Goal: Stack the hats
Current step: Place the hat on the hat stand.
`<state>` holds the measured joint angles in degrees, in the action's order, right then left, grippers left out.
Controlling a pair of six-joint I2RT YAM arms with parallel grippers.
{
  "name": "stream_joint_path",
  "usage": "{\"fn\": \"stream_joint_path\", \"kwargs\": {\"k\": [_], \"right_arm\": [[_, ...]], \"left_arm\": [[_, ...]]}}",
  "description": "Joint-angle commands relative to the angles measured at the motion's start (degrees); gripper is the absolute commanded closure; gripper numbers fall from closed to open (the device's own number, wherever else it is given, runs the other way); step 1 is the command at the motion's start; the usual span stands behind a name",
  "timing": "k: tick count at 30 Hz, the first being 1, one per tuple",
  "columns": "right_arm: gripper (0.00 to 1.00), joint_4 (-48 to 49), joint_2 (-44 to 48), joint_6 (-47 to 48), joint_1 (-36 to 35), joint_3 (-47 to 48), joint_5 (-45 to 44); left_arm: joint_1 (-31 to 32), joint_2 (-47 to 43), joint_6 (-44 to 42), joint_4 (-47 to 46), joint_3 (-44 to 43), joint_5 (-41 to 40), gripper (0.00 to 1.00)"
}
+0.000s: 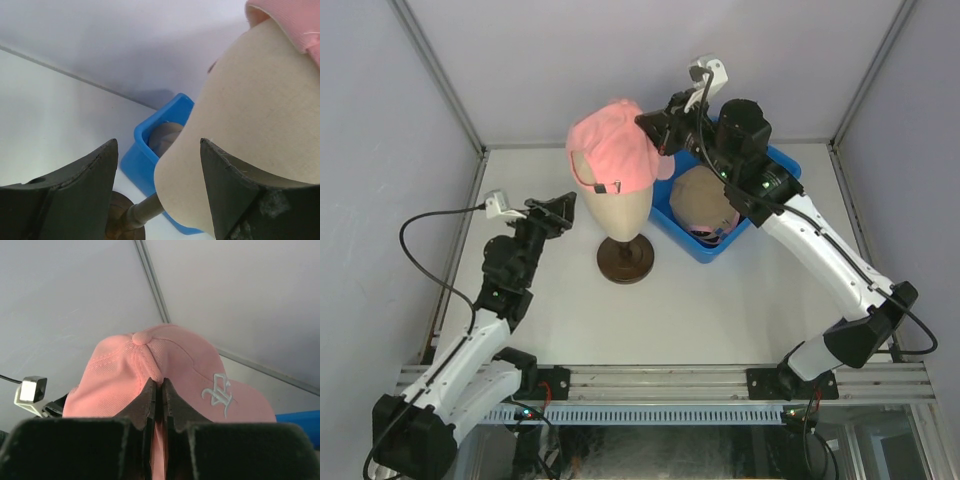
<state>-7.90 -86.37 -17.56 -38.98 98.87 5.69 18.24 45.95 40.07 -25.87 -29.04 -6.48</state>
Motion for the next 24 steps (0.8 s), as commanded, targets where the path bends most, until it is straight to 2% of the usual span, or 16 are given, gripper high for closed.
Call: {"fn": "stream_joint_path", "kwargs": {"k": [1, 8, 14, 24], "right_arm": [[1.0, -3.23, 1.24, 2.67, -2.7, 7.42, -3.67], [1.0, -12.06, -2.7, 5.85, -8.41, 16.61, -13.56], [1.0, -15.03, -4.32, 6.81, -11.19, 18.64, -20.43], [1.0, -21.16, -9.23, 7.76, -19.89, 23.86, -38.28]], "left_arm": [[-0.28, 2.04, 0.76, -5.67, 0.88, -1.87, 0.29], [-0.24, 7.78, 1.12, -10.65, 0.94, -1.29, 0.3], [-0.24, 12.99, 2.01, -13.88, -0.42, 0.41, 0.31], [-0.19, 17.68, 2.2, -17.69, -3.51, 4.66, 0.34]]}}
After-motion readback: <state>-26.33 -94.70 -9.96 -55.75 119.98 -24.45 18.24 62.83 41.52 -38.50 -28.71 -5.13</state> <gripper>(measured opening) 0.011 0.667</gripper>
